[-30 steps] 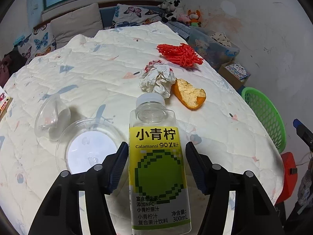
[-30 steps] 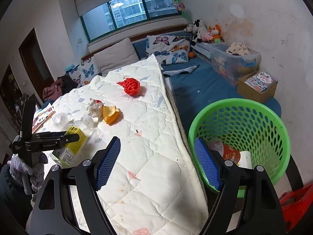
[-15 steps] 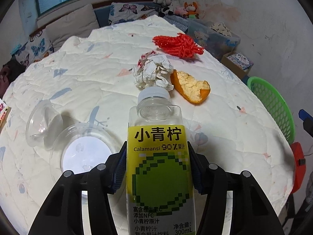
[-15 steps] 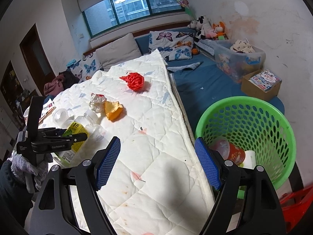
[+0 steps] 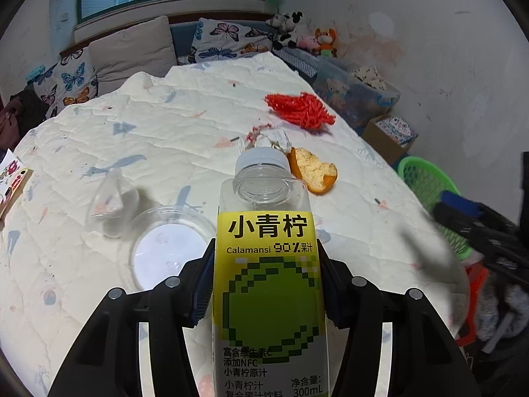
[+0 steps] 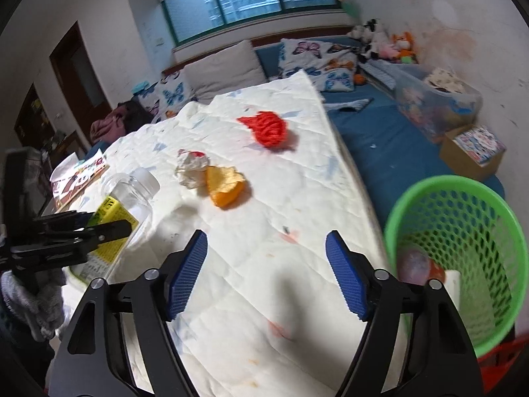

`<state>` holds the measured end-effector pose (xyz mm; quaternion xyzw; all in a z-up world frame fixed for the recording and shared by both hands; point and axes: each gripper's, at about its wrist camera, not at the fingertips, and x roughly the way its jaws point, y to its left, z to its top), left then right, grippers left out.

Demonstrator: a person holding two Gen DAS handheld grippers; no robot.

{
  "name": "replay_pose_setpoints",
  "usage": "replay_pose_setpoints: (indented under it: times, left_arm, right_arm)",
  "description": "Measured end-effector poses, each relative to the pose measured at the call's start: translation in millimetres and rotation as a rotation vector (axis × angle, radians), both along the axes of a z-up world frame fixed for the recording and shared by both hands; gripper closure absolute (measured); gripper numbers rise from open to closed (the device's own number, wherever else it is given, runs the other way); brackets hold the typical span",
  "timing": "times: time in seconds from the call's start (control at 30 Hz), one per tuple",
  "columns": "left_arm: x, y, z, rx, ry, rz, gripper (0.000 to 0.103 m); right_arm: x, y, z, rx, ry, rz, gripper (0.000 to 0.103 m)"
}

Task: Collect trash
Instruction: 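Grasp the orange peel with the right gripper while the left holds the juice bottle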

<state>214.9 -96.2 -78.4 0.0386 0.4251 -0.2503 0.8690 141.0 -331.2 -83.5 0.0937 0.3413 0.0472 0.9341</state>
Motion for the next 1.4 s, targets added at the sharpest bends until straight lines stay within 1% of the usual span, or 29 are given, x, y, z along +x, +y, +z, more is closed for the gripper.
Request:
replay_pose_setpoints:
  times: [0.1, 0.13, 0.23, 0.33, 0.5, 0.57, 0.73, 0.93, 0.97, 1.03, 1.1, 1.2, 1.27, 1.4]
  left_arm:
    - [-7, 6, 9, -0.011, -0.014, 0.001, 0.05]
    - [-8, 9, 13, -0.016, -0.021, 0.004, 0.05]
    - [-12, 17, 21, -0.035, -0.03, 0.015, 0.05]
    - [-15, 26, 29, -0.046, -0.041, 0.024, 0.05]
    - [-18, 36, 34, -0.053, -0.046, 0.035, 0.05]
    - [-18, 41, 35, -0.06, -0.044, 0.041, 0.05]
    - [-18, 47, 37, -0.073, -0.046, 0.045, 0.05]
    - [-16, 51, 33, -0.084, -0.034, 0.052, 0.05]
    - [-17, 50, 33, -0.084, -0.033, 0.052, 0.05]
    - [-17, 50, 33, -0.083, -0.031, 0.051, 0.05]
    - [-18, 50, 33, -0.086, -0.03, 0.052, 0.05]
    - [-18, 50, 34, -0.092, -0.031, 0.053, 0.05]
    - [-17, 50, 34, -0.091, -0.031, 0.051, 0.05]
    - [-20, 48, 38, -0.094, -0.037, 0.042, 0.05]
  right_arm:
    - [21, 16, -5, -0.016, 0.02, 0.032, 0.035]
    - [27, 20, -7, -0.018, 0.027, 0.04, 0.038]
    - [48, 31, -14, -0.029, 0.049, 0.061, 0.042]
    - [64, 40, -19, -0.038, 0.063, 0.077, 0.043]
    - [91, 55, -29, -0.063, 0.09, 0.104, 0.047]
    - [100, 59, -33, -0.079, 0.099, 0.104, 0.05]
    - [122, 60, -43, -0.087, 0.137, 0.093, 0.052]
    - [133, 67, -50, -0.11, 0.149, 0.087, 0.053]
    - [135, 67, -51, -0.112, 0.148, 0.079, 0.055]
    - [137, 67, -51, -0.109, 0.149, 0.07, 0.056]
    - [137, 70, -51, -0.132, 0.15, 0.068, 0.057]
    - [133, 75, -49, -0.172, 0.133, 0.077, 0.064]
    - [129, 72, -47, -0.159, 0.124, 0.076, 0.068]
    - [119, 68, -42, -0.144, 0.108, 0.076, 0.071]
